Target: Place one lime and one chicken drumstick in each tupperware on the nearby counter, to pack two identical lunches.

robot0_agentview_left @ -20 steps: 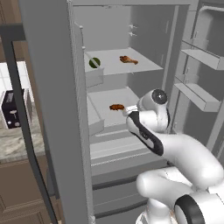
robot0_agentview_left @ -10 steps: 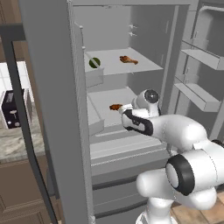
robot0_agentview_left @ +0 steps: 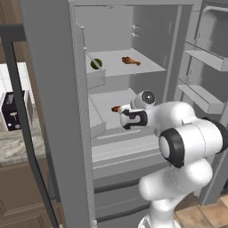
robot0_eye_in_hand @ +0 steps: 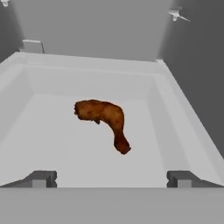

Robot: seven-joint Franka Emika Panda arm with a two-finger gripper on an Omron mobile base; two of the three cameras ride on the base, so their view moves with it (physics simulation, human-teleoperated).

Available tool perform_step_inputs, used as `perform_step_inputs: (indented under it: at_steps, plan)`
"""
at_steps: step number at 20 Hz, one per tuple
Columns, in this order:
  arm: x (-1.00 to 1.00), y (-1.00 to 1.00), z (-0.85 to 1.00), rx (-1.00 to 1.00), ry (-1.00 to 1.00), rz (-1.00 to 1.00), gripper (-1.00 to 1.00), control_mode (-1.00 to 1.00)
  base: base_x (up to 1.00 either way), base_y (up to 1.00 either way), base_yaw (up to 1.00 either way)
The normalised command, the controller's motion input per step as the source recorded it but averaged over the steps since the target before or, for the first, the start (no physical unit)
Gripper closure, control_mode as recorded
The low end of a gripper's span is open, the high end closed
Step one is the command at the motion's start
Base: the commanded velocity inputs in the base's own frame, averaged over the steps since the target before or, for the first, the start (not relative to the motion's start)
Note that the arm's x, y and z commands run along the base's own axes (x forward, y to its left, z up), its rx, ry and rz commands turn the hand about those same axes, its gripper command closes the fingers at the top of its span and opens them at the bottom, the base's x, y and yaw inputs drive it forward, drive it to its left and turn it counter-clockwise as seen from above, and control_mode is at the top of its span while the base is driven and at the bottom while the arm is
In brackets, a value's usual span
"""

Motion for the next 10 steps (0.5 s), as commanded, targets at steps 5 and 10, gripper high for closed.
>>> perform_step_inputs:
  at_steps: [5, 10]
  plan:
    - [0.37, 0.00, -0.27, 0.00, 0.00, 0.00, -1.00, -1.00, 0.00, 0.00, 0.00]
    - [0.40, 0.00, -0.26, 0.00, 0.00, 0.00, -1.00, -1.00, 0.00, 0.00, 0.00]
